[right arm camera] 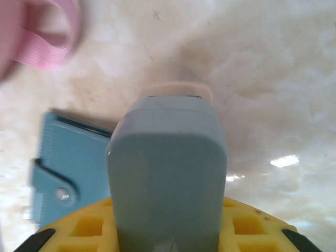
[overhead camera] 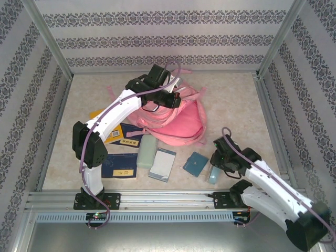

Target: Pack the student bag

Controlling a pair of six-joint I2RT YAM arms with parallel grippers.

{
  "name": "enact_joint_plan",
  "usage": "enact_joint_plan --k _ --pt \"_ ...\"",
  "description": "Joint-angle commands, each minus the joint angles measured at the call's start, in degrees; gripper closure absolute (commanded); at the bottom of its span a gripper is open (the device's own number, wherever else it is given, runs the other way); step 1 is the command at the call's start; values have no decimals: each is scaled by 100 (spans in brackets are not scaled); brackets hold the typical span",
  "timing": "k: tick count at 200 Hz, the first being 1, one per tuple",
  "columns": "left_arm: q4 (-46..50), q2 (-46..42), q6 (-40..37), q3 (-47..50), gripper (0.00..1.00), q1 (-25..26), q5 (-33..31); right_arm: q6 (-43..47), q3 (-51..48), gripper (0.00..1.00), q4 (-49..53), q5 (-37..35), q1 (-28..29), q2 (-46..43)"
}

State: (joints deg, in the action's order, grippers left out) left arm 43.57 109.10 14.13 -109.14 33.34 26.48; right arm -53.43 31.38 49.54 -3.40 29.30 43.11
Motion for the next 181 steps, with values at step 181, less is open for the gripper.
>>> enact_joint_plan --k 181 --pt "967 -116 -529 -1455 100 -208 -284 -2356 1298 100 -8588 1505 -308 4045"
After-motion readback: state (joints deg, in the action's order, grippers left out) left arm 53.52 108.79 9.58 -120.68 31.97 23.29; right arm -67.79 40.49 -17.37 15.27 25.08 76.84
